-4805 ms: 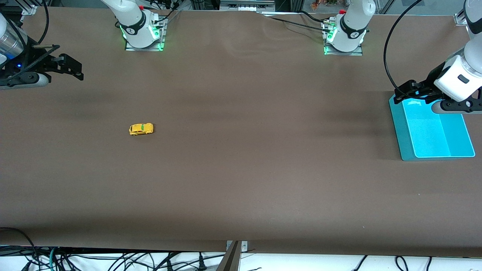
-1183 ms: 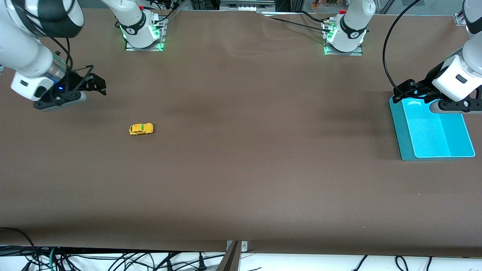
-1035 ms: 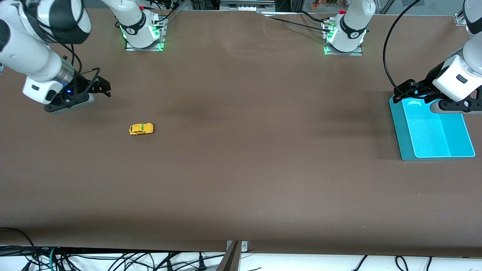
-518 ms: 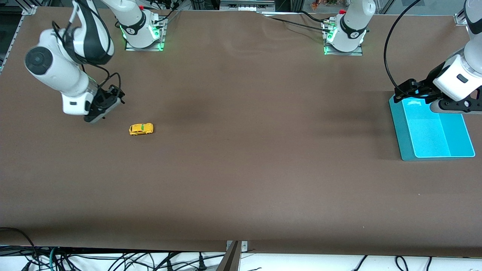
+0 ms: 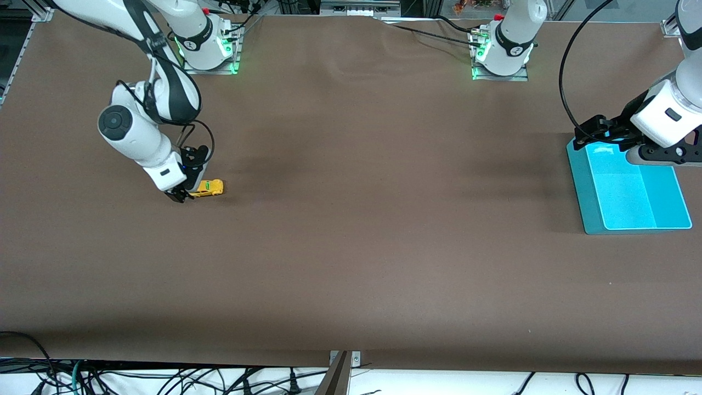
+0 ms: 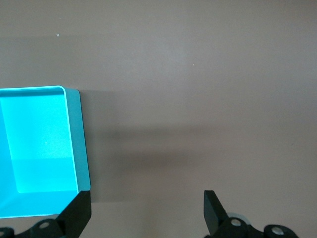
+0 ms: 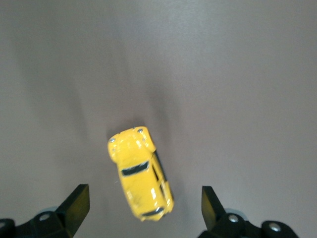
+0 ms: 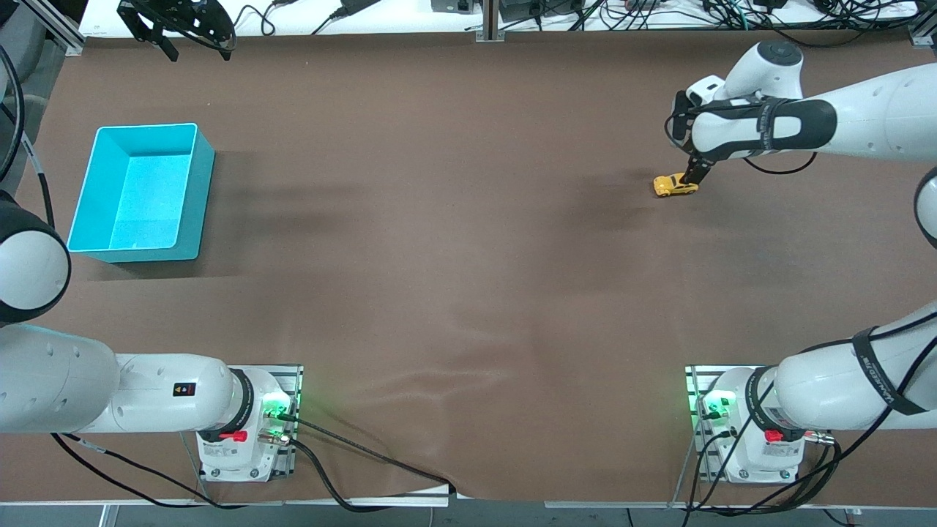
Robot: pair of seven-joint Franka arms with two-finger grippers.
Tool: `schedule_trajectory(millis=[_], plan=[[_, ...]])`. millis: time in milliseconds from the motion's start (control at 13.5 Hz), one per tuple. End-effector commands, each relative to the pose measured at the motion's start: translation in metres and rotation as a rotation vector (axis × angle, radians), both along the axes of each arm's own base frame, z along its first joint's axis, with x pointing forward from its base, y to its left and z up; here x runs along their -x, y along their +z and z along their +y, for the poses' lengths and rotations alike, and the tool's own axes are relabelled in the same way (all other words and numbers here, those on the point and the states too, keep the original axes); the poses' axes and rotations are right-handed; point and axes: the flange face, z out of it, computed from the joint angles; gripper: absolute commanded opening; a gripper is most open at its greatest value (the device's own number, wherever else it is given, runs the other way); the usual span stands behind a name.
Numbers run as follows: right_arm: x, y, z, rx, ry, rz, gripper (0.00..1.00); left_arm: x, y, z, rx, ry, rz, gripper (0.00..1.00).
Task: Wind and store yellow beetle car
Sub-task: 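Reach the right gripper down over the yellow beetle car, then close the right gripper on the yellow car's body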
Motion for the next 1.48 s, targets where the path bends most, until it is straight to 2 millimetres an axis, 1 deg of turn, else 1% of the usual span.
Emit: schedule_trajectory(millis=[0,222,296,370,444,591,813,887,961,1183,1257,1405], plan=[[-0.001,-0.017,-0.002,-0.001,0.094,-0.005,1.00,-0.002,0.005,0.002,0.007,-0.020,0.001,1.00],[0.003,-0.028,-0.010,-0.002,0.132,-0.011,1.00,-0.002,0.004,0.002,0.007,-0.018,0.003,1.00],[0.004,-0.028,-0.010,-0.002,0.143,-0.013,0.99,-0.002,0.005,0.002,0.007,-0.018,0.001,1.00],[0.004,-0.029,-0.014,-0.002,0.146,-0.013,0.93,-0.002,0.005,0.002,0.007,-0.020,0.001,1.00],[0.005,-0.033,-0.017,-0.003,0.141,-0.014,0.82,-0.002,0.005,0.002,0.007,-0.018,0.001,1.00],[0.006,-0.035,-0.017,-0.003,0.140,-0.012,0.56,-0.002,0.005,0.002,0.007,-0.018,0.001,1.00],[0.006,-0.034,-0.015,-0.004,0.138,-0.013,0.27,-0.002,0.005,0.002,0.007,-0.018,0.001,1.00],[0.007,-0.033,-0.008,-0.008,0.142,-0.010,0.17,-0.002,0.005,0.002,0.007,-0.018,0.001,1.00],[0.007,-0.030,0.000,-0.013,0.151,-0.015,0.14,-0.002,0.005,0.002,0.007,-0.020,0.001,1.00],[0.009,-0.023,0.032,-0.033,0.158,-0.025,0.14,-0.002,0.005,0.002,0.007,-0.020,0.001,1.00],[0.008,-0.021,0.038,-0.038,0.154,-0.029,0.14,-0.002,0.005,0.002,0.007,-0.020,0.001,1.00],[0.008,-0.024,0.038,-0.039,0.158,-0.027,0.14,-0.002,0.005,0.002,0.007,-0.018,0.001,1.00]])
